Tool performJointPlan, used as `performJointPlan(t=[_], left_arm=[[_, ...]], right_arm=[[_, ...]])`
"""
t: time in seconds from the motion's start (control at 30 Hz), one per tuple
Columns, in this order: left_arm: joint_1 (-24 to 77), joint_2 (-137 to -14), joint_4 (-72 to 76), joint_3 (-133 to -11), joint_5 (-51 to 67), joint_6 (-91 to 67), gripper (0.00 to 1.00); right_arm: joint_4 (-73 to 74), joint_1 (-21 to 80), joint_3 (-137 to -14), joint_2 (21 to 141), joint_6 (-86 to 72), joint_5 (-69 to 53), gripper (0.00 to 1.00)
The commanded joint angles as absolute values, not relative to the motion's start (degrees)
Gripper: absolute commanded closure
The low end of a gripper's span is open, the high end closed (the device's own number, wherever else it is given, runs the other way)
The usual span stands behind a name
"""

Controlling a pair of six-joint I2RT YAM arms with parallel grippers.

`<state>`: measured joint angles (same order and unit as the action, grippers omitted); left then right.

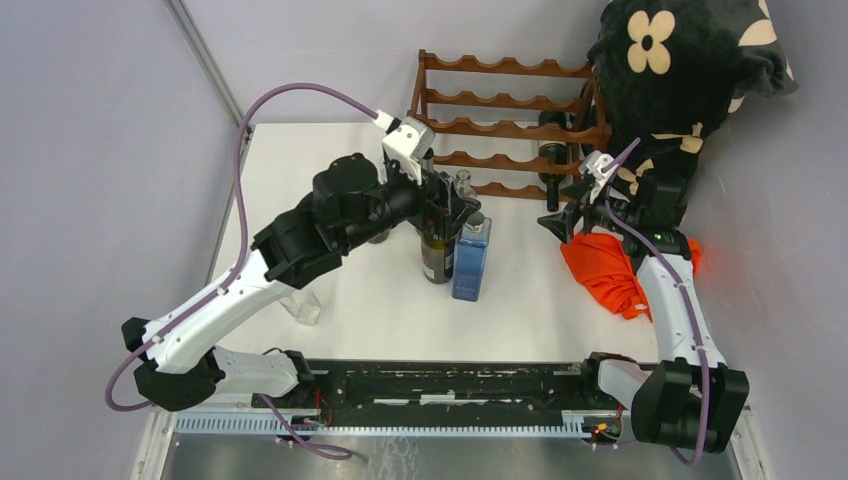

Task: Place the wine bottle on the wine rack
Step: Pick up the wine bottle from the center of the board.

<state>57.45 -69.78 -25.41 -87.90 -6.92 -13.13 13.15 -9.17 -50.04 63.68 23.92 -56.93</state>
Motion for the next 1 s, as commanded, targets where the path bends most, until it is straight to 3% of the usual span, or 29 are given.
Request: performJointPlan(t=[0.0, 0.1, 0.23, 0.4, 0.97], left_arm=[[57.35, -72.14, -26.51, -91.60, -6.88, -26.20, 0.09], [58.73, -76.73, -32.10, -95.51, -9.30, -29.07, 0.11], [63.46, -83.49, -44.51, -105.09, -22.70, -26.92, 0.11], [65.79, -90.62, -55.52, -115.16, -31.13, -25.73, 0.14], [66.04, -97.41, -58.20, -117.32, -23.34, -25.61, 0.34]], right_arm=[[17.03, -9.27, -50.35, 61.70, 24.78, -56.66, 0.10], [19.65, -9.36, -50.17, 60.97, 24.74, -56.08, 0.08], [20.81, -9.40, -49.24, 58.88, 24.82, -55.08, 0.07], [20.17, -9.40, -46.70, 56.93, 23.30, -53.80, 0.07], [17.63, -9.48, -43.53, 56.51, 20.39, -53.35, 0.07]])
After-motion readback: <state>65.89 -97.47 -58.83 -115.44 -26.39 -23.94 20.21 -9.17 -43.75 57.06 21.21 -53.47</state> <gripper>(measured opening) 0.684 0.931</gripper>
